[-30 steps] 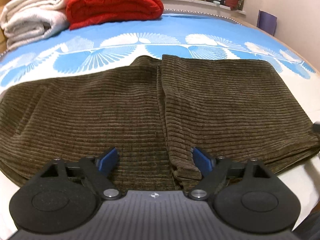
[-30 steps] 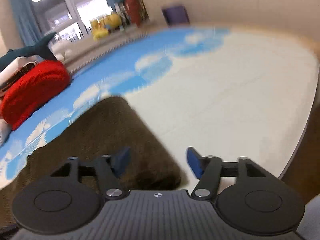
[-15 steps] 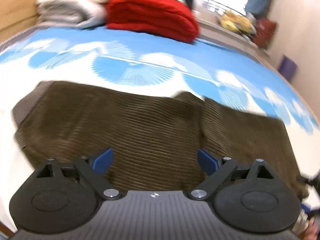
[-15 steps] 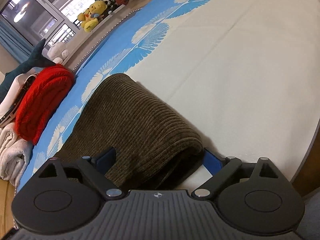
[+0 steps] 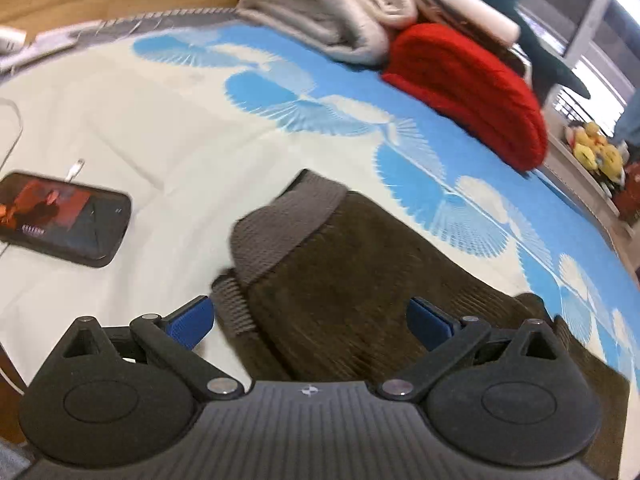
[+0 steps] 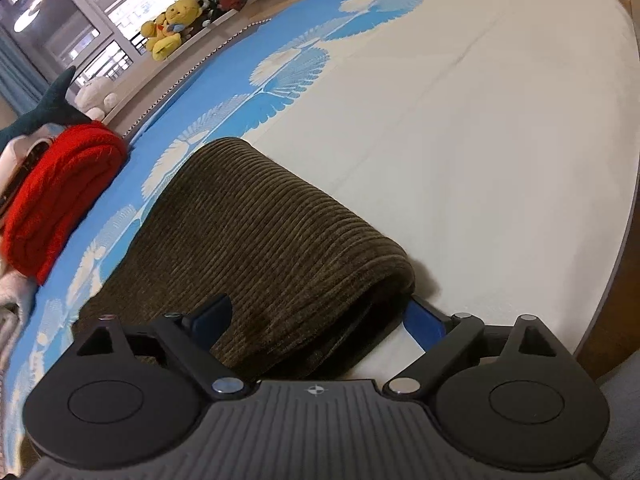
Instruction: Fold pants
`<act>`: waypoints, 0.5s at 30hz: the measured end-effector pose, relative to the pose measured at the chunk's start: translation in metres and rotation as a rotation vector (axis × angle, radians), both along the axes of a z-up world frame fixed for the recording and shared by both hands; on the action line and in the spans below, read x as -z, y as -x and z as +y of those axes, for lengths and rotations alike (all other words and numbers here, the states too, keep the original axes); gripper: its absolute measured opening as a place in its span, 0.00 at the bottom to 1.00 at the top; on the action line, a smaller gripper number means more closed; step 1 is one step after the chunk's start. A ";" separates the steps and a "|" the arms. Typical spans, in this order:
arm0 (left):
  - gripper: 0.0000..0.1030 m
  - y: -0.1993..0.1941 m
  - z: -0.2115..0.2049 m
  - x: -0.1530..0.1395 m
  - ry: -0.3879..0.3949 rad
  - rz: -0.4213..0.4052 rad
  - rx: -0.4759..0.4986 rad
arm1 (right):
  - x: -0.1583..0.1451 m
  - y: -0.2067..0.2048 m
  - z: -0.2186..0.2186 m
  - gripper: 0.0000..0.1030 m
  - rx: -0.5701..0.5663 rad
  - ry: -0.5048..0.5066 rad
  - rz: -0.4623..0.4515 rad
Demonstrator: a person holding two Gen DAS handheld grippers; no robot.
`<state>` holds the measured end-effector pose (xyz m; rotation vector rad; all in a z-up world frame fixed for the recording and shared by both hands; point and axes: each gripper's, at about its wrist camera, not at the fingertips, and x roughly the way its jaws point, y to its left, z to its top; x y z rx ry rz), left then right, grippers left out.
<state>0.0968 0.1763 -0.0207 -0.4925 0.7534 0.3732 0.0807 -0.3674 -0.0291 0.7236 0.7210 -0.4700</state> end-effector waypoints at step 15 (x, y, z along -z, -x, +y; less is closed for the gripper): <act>1.00 -0.007 0.039 0.025 0.052 0.152 -0.075 | 0.000 -0.003 0.010 0.88 0.043 0.055 0.012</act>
